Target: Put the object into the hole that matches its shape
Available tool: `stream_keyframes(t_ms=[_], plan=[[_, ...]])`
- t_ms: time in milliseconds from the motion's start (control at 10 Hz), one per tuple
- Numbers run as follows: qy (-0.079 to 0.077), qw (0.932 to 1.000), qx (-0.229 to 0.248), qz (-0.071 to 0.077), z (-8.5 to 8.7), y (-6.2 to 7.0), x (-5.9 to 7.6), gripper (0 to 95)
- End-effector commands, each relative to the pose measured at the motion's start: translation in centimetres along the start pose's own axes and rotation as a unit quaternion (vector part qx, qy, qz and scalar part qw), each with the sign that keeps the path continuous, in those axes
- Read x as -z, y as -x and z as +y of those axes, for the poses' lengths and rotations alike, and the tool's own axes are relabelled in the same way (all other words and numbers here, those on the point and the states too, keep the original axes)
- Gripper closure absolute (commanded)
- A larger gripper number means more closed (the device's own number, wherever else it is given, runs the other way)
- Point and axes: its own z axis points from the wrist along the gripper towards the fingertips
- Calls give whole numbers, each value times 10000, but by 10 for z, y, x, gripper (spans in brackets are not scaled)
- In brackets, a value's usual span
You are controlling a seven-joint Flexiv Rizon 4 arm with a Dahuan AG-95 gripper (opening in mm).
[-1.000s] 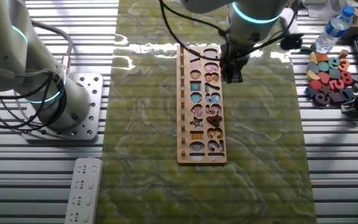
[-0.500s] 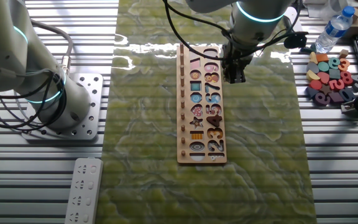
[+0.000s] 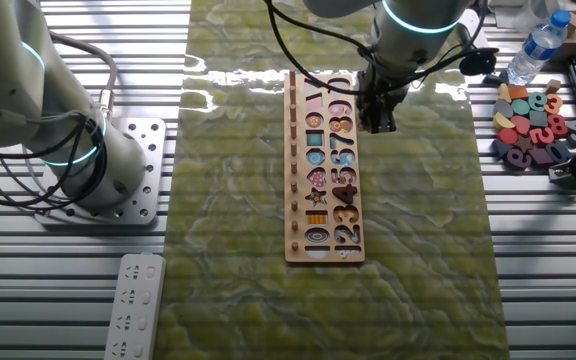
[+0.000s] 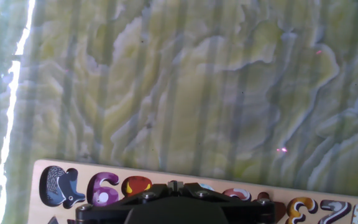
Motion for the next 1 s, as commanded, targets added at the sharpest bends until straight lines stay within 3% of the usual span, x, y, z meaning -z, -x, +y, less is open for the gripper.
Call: stream_keyframes(t_ms=[100, 1000], plan=[[3, 10000, -1, 15, 0, -1, 0, 950], [18, 9997, -238, 47, 1, 0, -2, 950]])
